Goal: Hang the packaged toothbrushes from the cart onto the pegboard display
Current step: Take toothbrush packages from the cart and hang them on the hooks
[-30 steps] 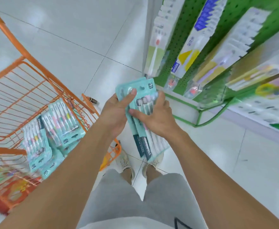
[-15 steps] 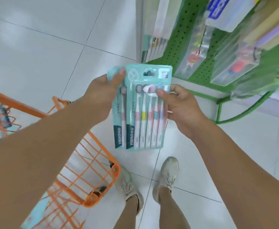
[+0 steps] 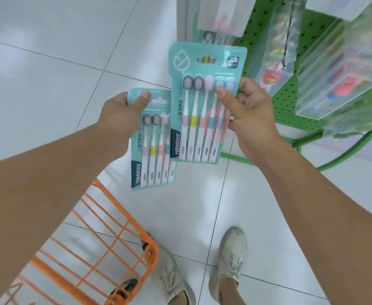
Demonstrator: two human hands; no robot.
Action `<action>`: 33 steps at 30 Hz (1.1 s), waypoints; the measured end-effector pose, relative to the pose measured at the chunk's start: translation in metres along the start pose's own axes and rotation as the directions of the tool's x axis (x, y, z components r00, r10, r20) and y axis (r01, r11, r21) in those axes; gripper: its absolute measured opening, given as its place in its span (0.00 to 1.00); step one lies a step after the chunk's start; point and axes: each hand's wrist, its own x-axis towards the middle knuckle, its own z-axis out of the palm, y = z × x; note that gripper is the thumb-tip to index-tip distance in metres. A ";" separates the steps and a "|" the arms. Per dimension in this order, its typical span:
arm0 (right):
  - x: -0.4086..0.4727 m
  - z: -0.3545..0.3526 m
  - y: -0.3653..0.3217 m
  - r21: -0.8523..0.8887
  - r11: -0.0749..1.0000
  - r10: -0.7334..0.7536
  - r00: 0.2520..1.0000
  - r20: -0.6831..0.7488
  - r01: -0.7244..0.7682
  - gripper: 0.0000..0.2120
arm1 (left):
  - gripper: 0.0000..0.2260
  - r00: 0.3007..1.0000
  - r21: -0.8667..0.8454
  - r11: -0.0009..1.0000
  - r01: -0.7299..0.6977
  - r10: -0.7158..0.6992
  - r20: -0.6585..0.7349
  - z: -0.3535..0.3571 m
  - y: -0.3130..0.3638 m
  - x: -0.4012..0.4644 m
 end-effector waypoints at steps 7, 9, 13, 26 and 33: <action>0.017 0.004 0.004 -0.038 0.999 0.019 0.998 -0.057 -0.021 0.06 | 0.06 0.993 -0.049 0.999 -0.015 0.009 -0.121 -0.012 0.000 0.006; 0.020 0.006 0.004 -0.054 0.999 -0.001 0.999 -0.043 -0.001 0.07 | 0.06 0.992 -0.064 0.998 -0.009 0.001 -0.126 -0.012 0.001 0.005; 0.018 0.006 0.005 -0.052 0.998 -0.026 0.999 -0.030 0.024 0.06 | 0.07 0.990 -0.090 0.996 0.009 -0.022 -0.139 -0.012 -0.001 0.004; 0.020 0.006 0.007 -0.063 0.996 -0.065 0.995 -0.073 0.060 0.07 | 0.05 0.994 -0.138 0.990 -0.012 -0.003 -0.105 -0.012 0.006 0.003; 0.023 0.005 0.008 -0.062 0.998 -0.035 0.993 -0.114 0.028 0.06 | 0.06 0.994 -0.113 0.994 -0.002 -0.010 -0.110 -0.011 0.004 -0.001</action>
